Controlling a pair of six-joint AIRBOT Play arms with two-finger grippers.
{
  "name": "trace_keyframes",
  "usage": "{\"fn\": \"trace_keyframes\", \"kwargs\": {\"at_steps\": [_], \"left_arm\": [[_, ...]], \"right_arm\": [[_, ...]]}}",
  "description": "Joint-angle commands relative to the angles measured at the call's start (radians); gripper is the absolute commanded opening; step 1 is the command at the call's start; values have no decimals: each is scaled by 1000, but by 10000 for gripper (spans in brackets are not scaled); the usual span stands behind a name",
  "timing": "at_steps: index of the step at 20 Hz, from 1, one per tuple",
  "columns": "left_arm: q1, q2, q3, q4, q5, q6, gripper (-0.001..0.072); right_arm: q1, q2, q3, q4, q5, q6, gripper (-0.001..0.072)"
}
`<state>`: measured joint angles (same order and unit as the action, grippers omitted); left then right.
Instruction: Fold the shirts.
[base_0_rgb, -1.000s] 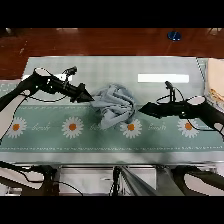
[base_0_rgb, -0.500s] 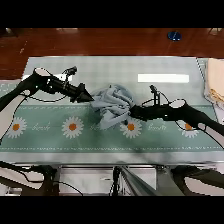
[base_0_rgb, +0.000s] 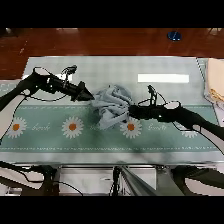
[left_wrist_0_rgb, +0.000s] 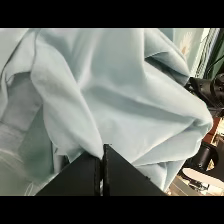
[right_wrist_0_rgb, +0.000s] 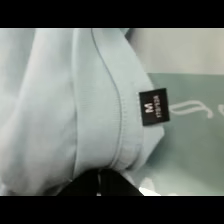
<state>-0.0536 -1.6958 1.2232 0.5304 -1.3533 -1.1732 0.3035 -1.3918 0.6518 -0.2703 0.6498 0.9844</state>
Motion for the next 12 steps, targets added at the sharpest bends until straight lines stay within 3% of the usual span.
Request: {"fn": "trace_keyframes", "kwargs": {"at_steps": [1, 5, 12], "left_arm": [[13, 6, 54, -9, -36, 3, 24], [95, 105, 269, -9, -82, 2, 22], [339, 433, 702, -8, -41, -67, 22]], "right_arm": [[-11, 9, 25, 34, 74, -55, 16], [-104, 170, 122, -44, 195, -50, 17], [-439, 540, 513, -373, 249, 236, 17]]}}
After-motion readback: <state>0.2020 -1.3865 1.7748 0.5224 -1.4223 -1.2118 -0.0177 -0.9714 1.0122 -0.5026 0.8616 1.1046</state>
